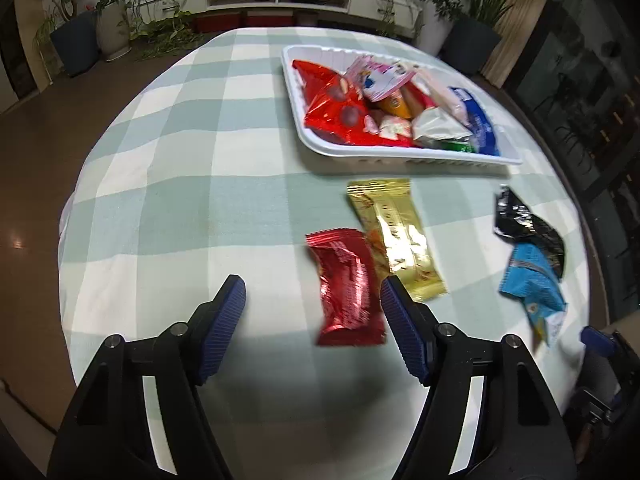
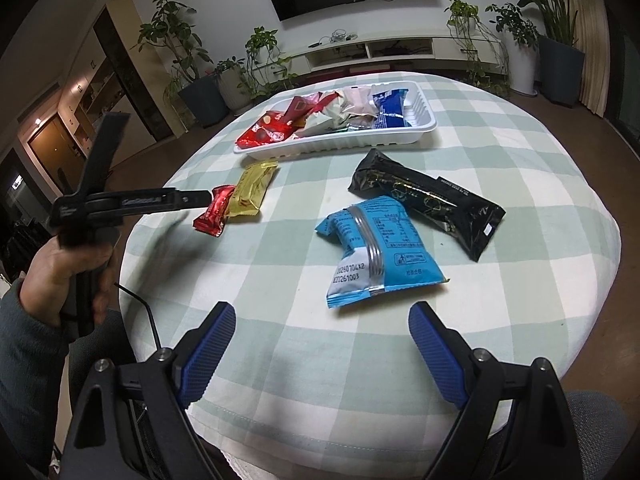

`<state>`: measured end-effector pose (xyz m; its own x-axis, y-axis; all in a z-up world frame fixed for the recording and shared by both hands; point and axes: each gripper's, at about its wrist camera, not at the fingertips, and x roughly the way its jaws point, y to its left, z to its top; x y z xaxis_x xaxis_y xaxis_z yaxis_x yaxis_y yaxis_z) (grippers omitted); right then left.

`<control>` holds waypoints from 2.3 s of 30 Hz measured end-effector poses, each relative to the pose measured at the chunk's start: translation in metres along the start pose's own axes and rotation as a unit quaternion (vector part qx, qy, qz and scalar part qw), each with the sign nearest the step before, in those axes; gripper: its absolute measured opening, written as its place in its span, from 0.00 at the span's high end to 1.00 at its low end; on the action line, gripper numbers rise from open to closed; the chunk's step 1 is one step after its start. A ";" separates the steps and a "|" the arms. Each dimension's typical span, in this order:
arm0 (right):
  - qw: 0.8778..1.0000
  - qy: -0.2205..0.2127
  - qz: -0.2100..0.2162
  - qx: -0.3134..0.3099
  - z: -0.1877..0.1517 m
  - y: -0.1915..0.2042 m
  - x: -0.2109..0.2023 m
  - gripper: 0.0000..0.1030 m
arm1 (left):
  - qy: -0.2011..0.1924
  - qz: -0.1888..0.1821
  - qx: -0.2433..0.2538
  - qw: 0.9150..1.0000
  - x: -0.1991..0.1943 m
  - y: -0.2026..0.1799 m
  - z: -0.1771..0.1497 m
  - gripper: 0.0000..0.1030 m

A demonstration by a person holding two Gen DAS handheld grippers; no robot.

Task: Organize snacks
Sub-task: 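Grasp the red candy wrapper with the left tool, then grasp the blue packet with the right tool while the left tool holds the red candy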

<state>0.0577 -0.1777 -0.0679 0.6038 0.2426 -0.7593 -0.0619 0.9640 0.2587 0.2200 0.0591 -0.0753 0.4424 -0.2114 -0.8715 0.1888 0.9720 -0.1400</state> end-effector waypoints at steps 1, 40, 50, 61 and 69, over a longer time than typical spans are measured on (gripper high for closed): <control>1.000 0.000 0.000 0.000 0.000 0.000 0.000 0.12 | 0.003 -0.001 0.000 1.000 0.003 0.000 0.001 0.34; 0.999 0.033 -0.027 -0.033 0.034 -0.017 0.018 0.18 | 0.015 0.003 0.080 0.997 0.011 -0.030 -0.027 0.76; 0.995 0.085 -0.026 -0.046 0.053 -0.026 0.055 0.20 | 0.013 -0.021 0.083 0.996 -0.010 -0.042 -0.061 0.76; 0.986 0.128 -0.054 -0.090 0.059 -0.015 0.085 0.43 | 0.011 -0.027 0.082 0.996 -0.013 -0.046 -0.069 0.76; 0.989 0.123 -0.038 -0.075 0.058 -0.016 0.078 0.58 | 0.007 -0.031 0.079 0.996 -0.014 -0.045 -0.069 0.76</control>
<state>0.1521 -0.1809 -0.0963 0.4011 0.1699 -0.9001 -0.1516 0.9814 0.1177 0.1450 0.0254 -0.0891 0.4126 -0.2681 -0.8705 0.3514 0.9286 -0.1194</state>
